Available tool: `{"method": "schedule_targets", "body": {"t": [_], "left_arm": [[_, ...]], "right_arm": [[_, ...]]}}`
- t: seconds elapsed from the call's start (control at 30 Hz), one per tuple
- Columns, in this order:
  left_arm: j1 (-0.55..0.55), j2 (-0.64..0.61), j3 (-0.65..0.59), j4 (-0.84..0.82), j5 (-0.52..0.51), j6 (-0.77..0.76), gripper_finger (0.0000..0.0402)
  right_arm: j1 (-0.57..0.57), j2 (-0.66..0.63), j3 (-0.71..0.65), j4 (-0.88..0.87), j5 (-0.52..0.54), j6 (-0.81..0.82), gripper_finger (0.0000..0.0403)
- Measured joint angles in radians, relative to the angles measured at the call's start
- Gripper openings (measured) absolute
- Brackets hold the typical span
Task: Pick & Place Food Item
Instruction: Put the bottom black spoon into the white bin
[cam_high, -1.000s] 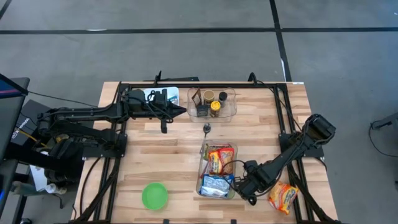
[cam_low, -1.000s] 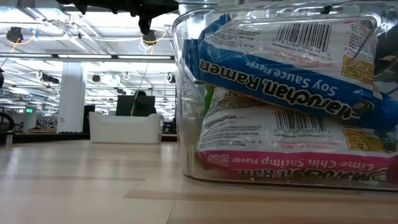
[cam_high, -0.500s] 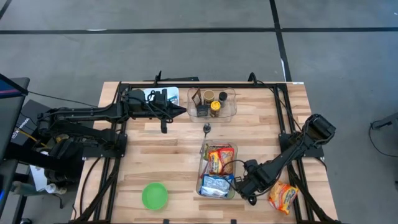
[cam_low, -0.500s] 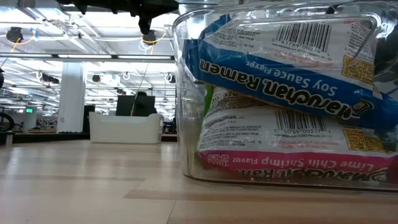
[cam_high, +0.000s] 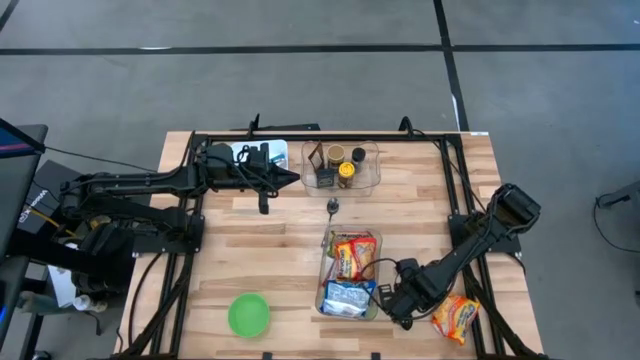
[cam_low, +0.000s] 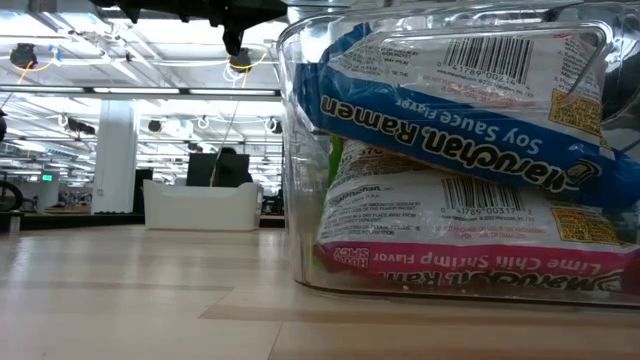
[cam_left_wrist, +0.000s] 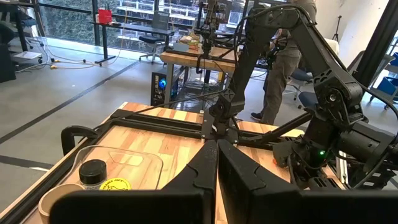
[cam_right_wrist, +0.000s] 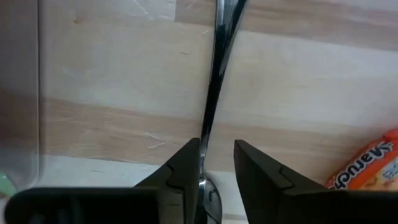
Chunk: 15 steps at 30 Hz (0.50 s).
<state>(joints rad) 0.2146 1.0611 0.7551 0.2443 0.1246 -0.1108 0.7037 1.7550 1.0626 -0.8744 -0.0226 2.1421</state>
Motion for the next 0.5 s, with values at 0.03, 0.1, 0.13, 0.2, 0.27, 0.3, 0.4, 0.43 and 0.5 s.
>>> {"method": "schedule_targets", "body": {"t": [0.03,0.1,0.13,0.2,0.27,0.3,0.4,0.43,0.5], "left_arm": [[0.000,0.000,0.000,0.000,0.000,0.000,0.0008],[0.000,0.000,0.000,0.000,0.000,0.000,0.0008],[0.000,0.000,0.000,0.000,0.000,0.000,0.0008],[0.000,0.000,0.000,0.000,0.000,0.000,0.0008],[0.000,0.000,0.000,0.000,0.000,0.000,0.0008],[0.000,0.000,0.000,0.000,0.000,0.000,0.0008],[0.000,0.000,0.000,0.000,0.000,0.000,0.0008],[0.000,0.000,0.000,0.000,0.000,0.000,0.0008],[0.000,0.000,0.000,0.000,0.000,0.000,0.0008]], "right_arm": [[0.003,0.000,0.000,0.001,0.003,0.008,0.0093],[0.003,0.000,0.000,0.001,0.012,0.016,0.0093],[0.003,0.000,0.000,0.001,0.017,0.020,0.0093],[0.003,0.000,0.000,0.002,0.023,0.030,0.0093],[0.003,0.000,0.000,0.001,0.023,0.031,0.0093],[0.003,0.000,0.000,0.001,0.023,0.032,0.0093],[0.003,0.000,0.000,0.001,0.023,0.028,0.0093],[0.004,0.000,0.000,0.001,0.023,0.027,0.0093],[0.010,0.000,-0.001,0.002,0.028,0.028,0.0093]]}}
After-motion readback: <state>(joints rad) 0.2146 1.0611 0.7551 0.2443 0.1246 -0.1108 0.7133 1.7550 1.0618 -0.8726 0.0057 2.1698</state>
